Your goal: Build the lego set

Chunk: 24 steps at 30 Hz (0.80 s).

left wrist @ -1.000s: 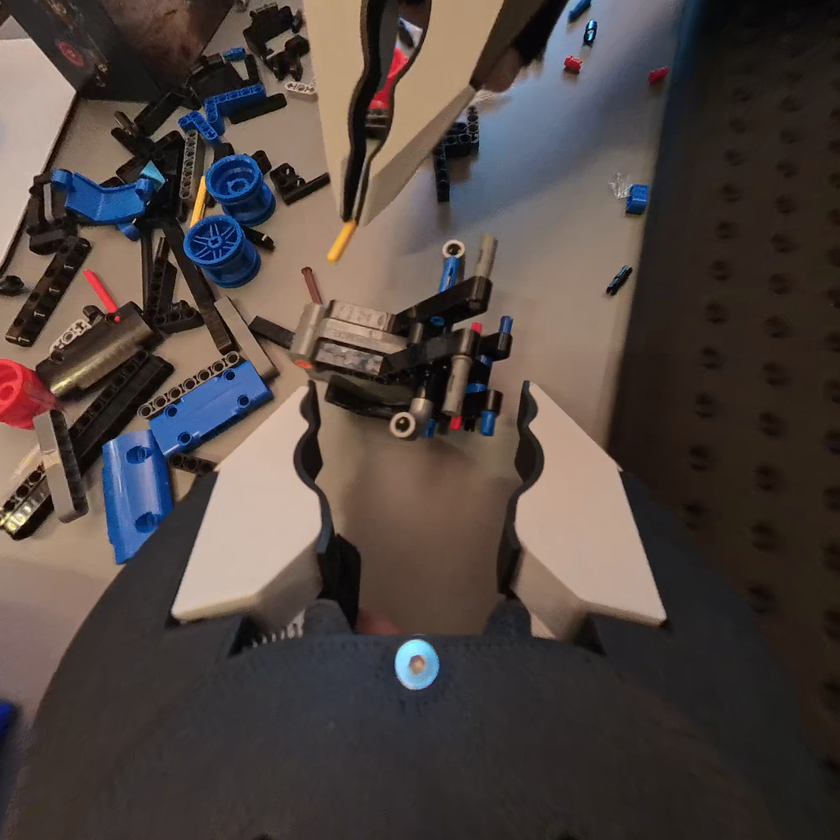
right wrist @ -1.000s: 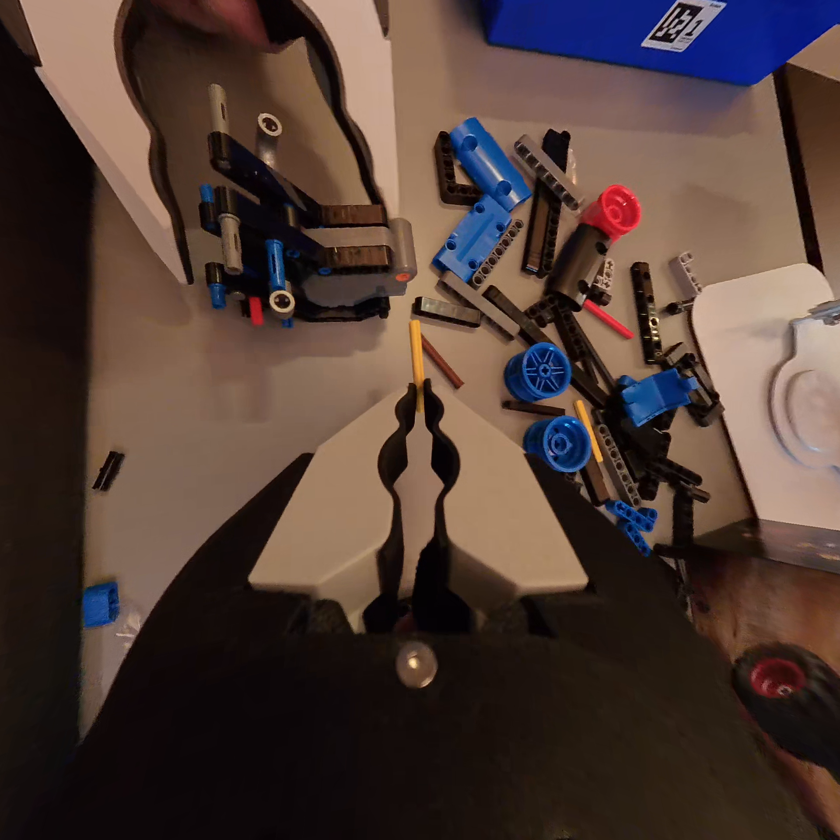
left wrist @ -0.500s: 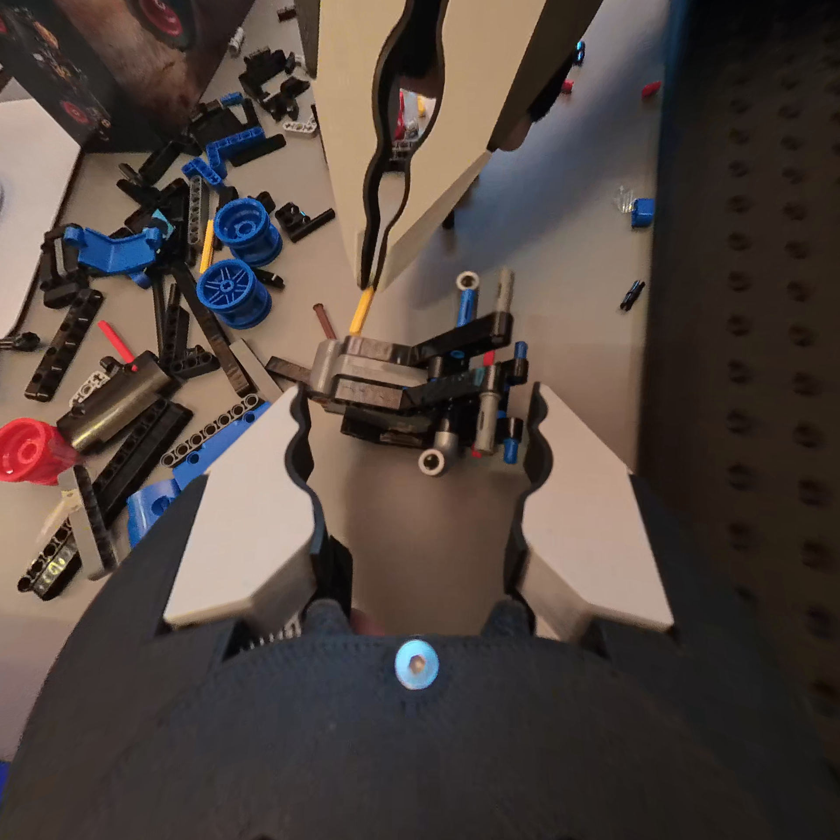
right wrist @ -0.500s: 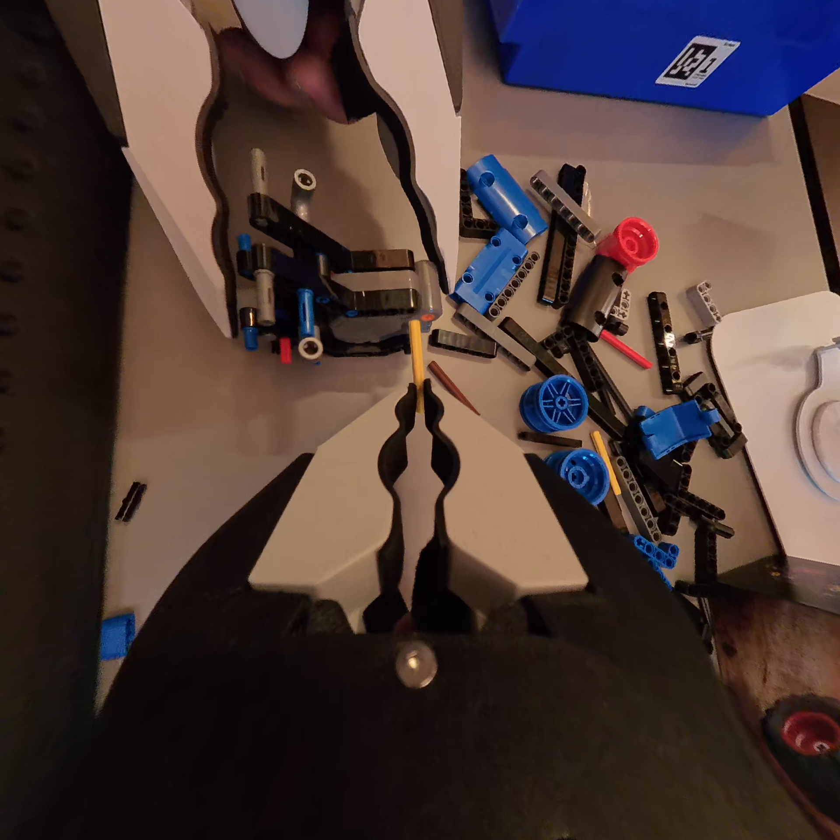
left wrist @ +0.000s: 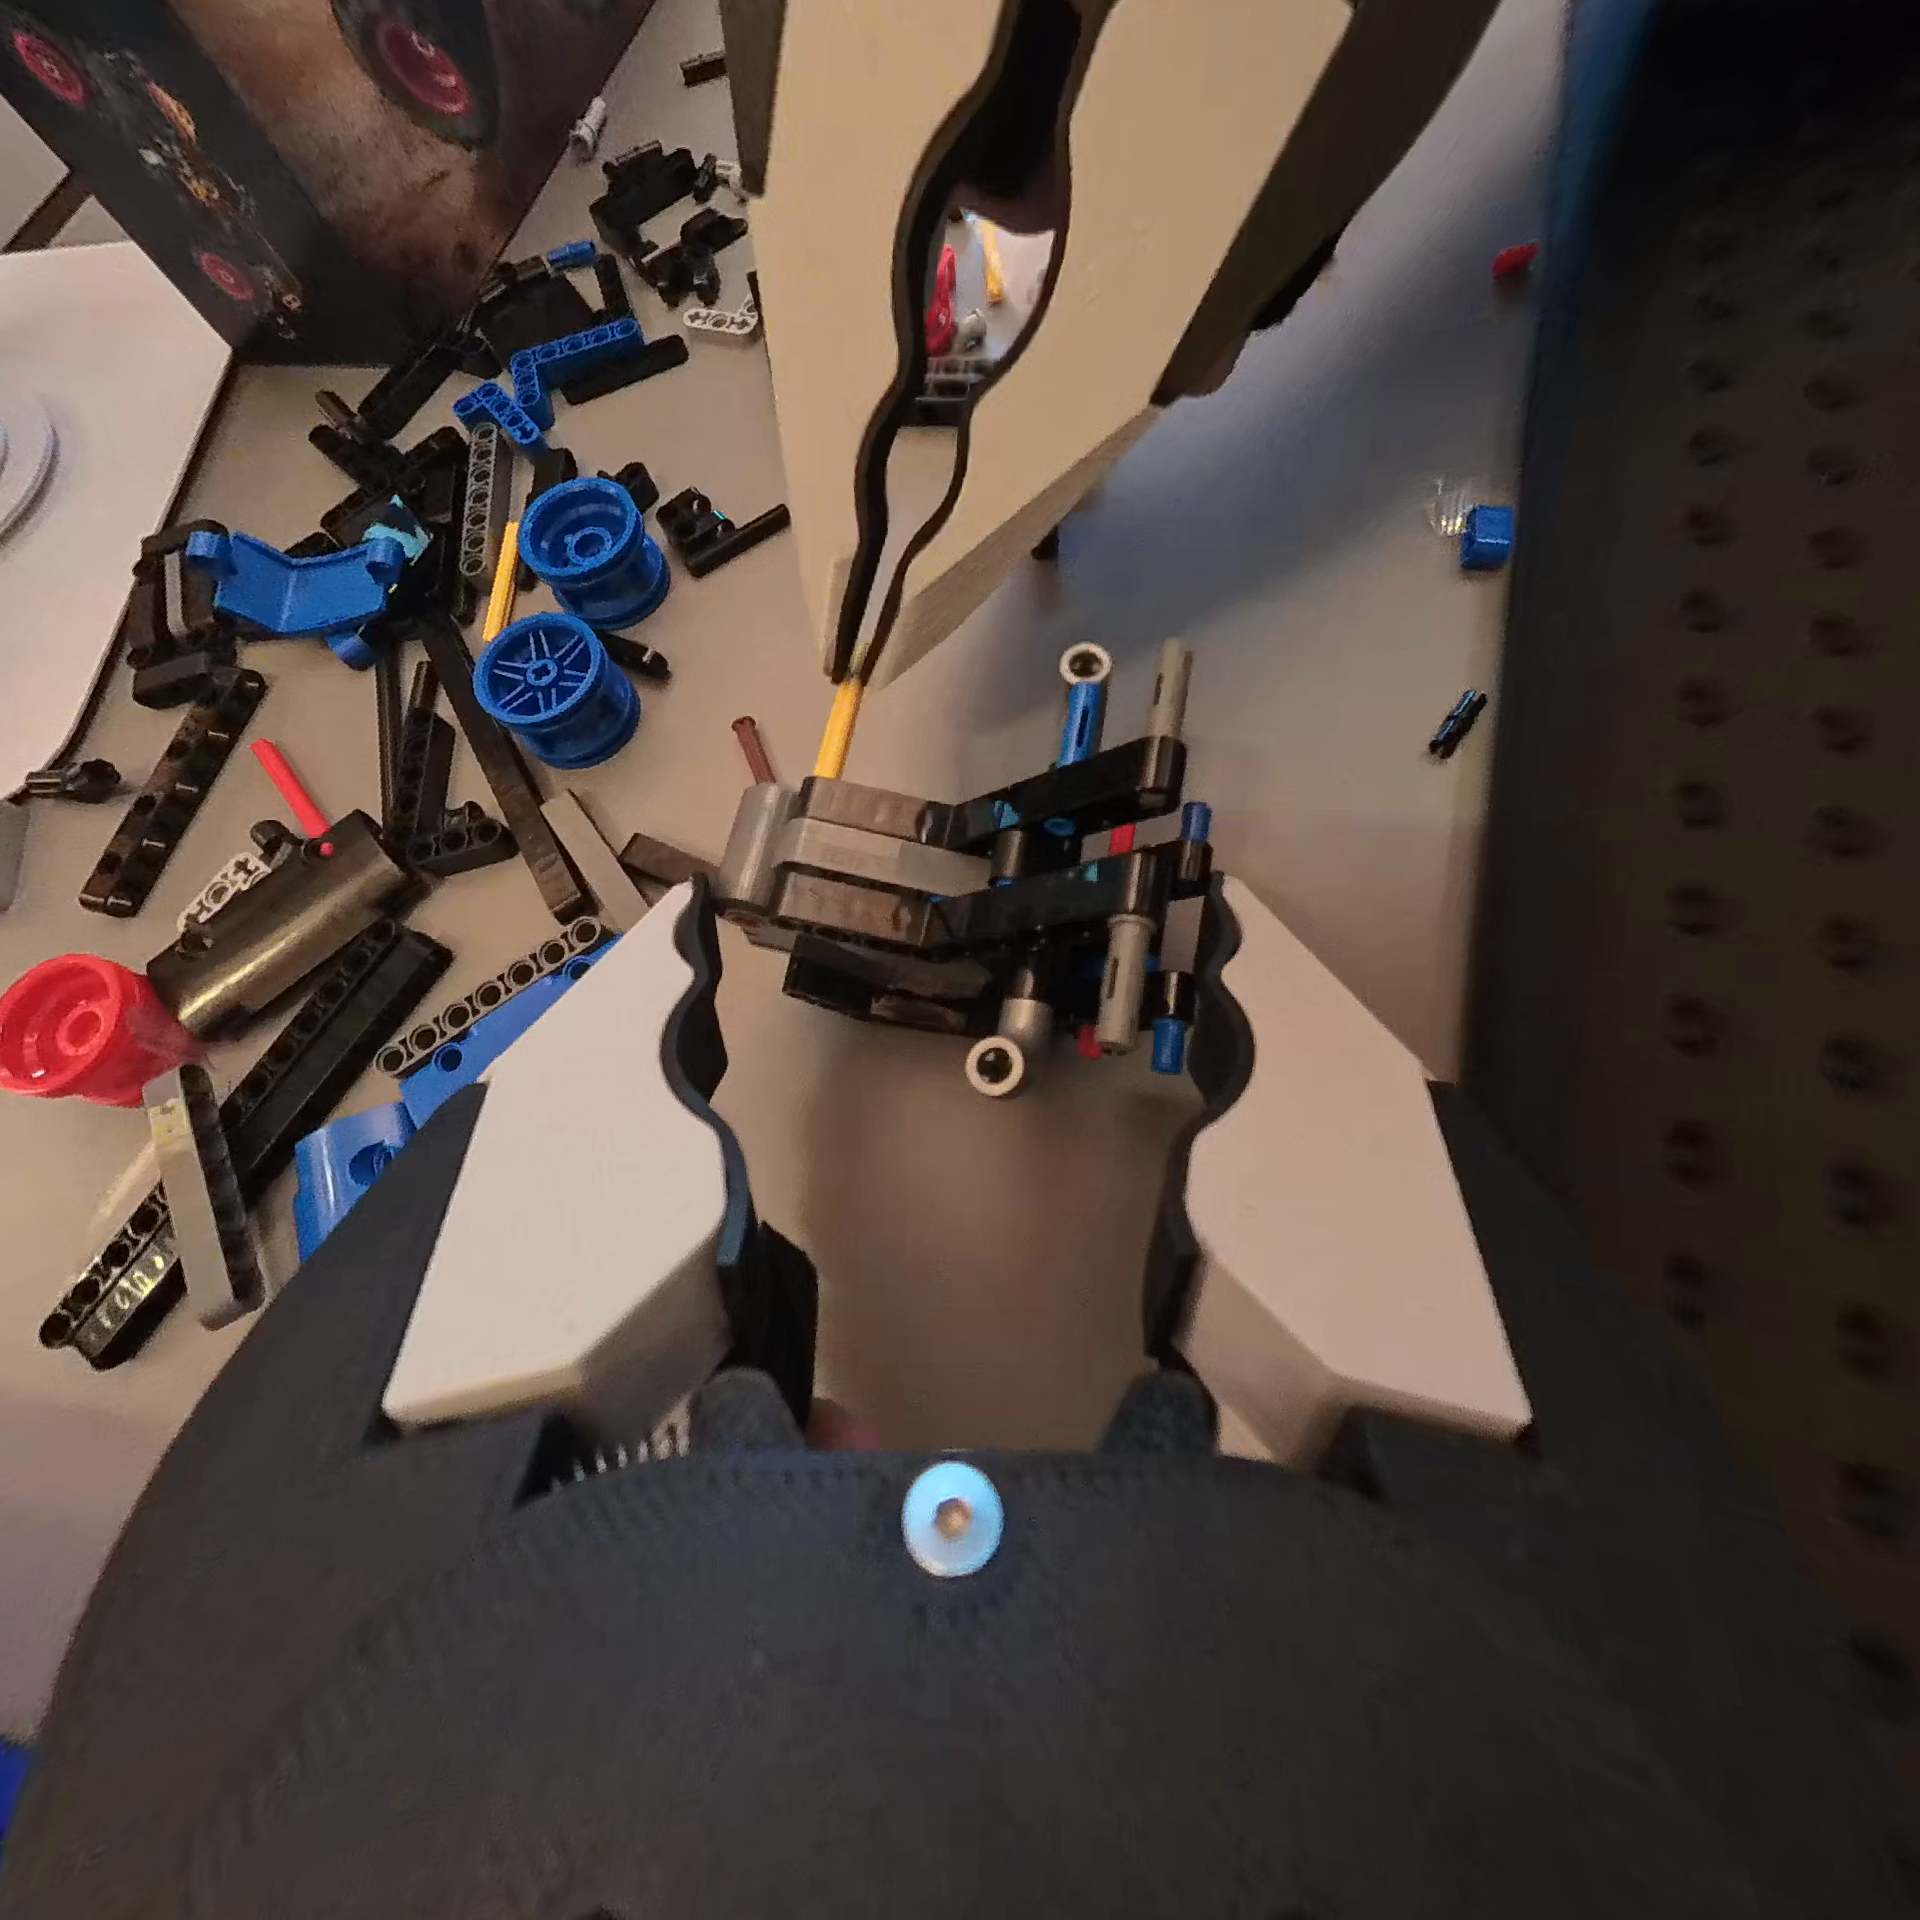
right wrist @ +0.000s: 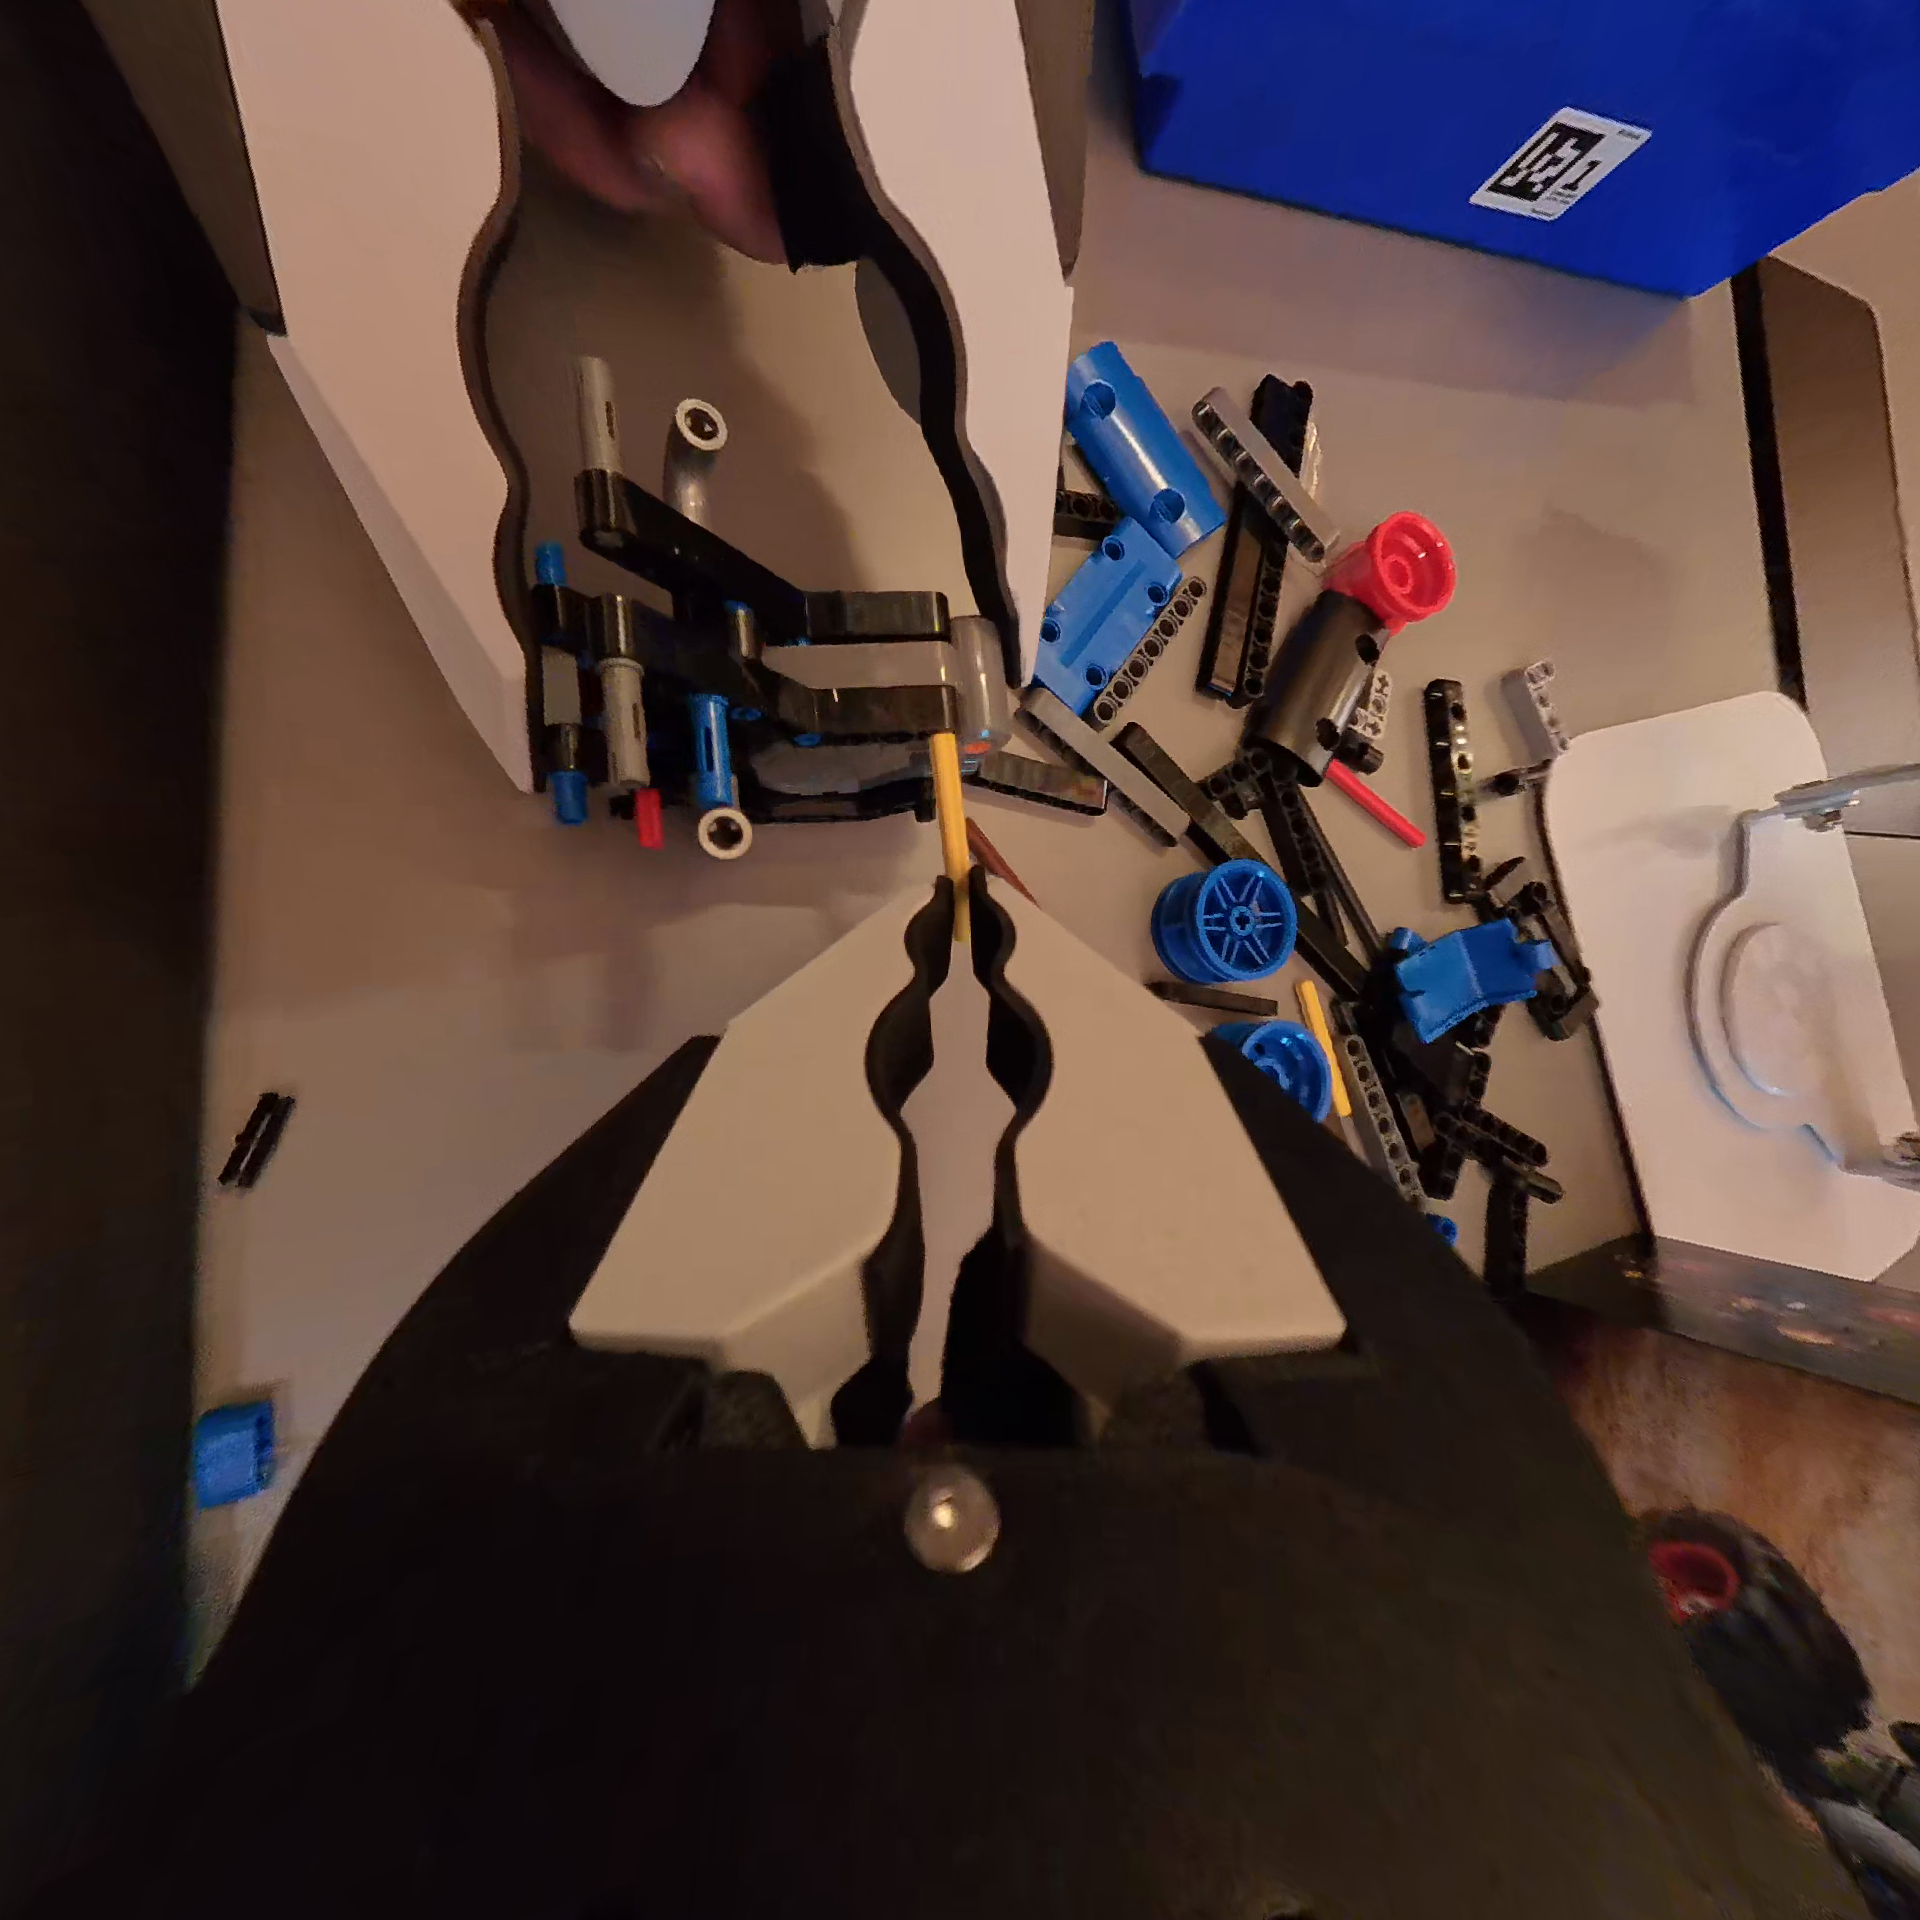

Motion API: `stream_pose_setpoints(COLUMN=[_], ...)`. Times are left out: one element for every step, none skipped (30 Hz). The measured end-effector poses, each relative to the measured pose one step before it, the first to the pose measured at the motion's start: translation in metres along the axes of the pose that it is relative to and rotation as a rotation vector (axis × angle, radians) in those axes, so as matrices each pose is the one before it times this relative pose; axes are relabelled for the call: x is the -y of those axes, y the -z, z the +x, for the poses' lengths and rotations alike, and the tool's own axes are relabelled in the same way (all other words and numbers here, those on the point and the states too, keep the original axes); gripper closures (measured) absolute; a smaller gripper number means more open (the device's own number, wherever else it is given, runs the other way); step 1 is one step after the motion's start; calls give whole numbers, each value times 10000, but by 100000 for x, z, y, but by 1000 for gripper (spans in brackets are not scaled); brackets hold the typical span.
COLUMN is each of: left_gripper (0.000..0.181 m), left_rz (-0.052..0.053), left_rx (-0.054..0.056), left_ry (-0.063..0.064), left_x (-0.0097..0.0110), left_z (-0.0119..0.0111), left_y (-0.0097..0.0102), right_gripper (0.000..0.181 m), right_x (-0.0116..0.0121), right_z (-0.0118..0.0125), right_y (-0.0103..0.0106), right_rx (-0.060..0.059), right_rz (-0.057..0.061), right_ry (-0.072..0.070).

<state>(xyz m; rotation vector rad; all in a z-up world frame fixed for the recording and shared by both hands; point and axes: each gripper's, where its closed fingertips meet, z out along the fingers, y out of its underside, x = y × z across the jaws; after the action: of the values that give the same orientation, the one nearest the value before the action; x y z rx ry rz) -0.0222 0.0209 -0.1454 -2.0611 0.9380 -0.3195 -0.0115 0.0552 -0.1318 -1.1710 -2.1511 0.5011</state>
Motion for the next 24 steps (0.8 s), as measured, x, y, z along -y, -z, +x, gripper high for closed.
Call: stream_pose_setpoints(left_gripper=[91,91,91,91,91,91,91,91,91,91,91,91,91,91,91,91,91,91,91,91,91,91,91,91], left_rz=[-4,-3,-10,-17,-13,-4,-5,-1,-4,-13,-15,-5,5,1,-2,1,4,-4,-9,0,-2,-2,-4,2], left_rx=[12,15,23,31,41,32,15,7,4,14,17,20,19,18,16,10,-5,-7,-3,9,13,12,12,1], left_ry=[48,34,-6,14,7,-26,-8,-4,-4,-21,-17,-18,-8,6,-9,-15,9,13,-1,7,26,13,29,35], left_x=[17,20,8,13,21,9,9,9,21,4,5,7,-19,20,14,8,17,13,-7,13,10,-3,-1,-5], left_z=[-26,-13,6,-6,-11,7,22,1,4,7,12,16,-9,6,6,-4,-8,-17,10,12,-20,-8,-16,-13], left_y=[-32,-15,-13,-13,-32,-4,7,-9,-12,-10,4,-3,2,-3,-12,-5,-21,-10,1,3,-34,1,-22,2], right_gripper=[179,179,179,180,180,180,180,180,180,180,180,180,180,180,180,180,180,180,180,180,181,181,181,181], right_x=[-30,-38,-31,-13,-6,12,11,-9,-12,-22,5,-9,5,4,-20,-45,-62,-25,-4,-18,3,28,41,36], right_z=[48,-27,-40,65,92,28,25,42,-7,-8,-15,-30,2,74,100,56,-13,-10,14,27,68,108,104,64], right_y=[-20,5,20,75,136,151,125,75,34,19,12,32,80,104,89,27,-25,-4,26,44,76,118,123,101], right_rx=[-201,-188,-195,-260,-277,-234,-217,-200,-173,-186,-175,-132,-132,-179,-187,-167,-138,-156,-139,-103,-143,-159,-129,-103], right_rz=[-126,-169,-191,-169,-138,-122,-133,-147,-170,-178,-140,-107,-104,-123,-138,-164,-184,-141,-95,-97,-101,-73,-47,-38], right_ry=[242,275,249,218,206,205,173,139,153,184,132,62,48,104,154,135,140,189,145,49,106,95,33,55])
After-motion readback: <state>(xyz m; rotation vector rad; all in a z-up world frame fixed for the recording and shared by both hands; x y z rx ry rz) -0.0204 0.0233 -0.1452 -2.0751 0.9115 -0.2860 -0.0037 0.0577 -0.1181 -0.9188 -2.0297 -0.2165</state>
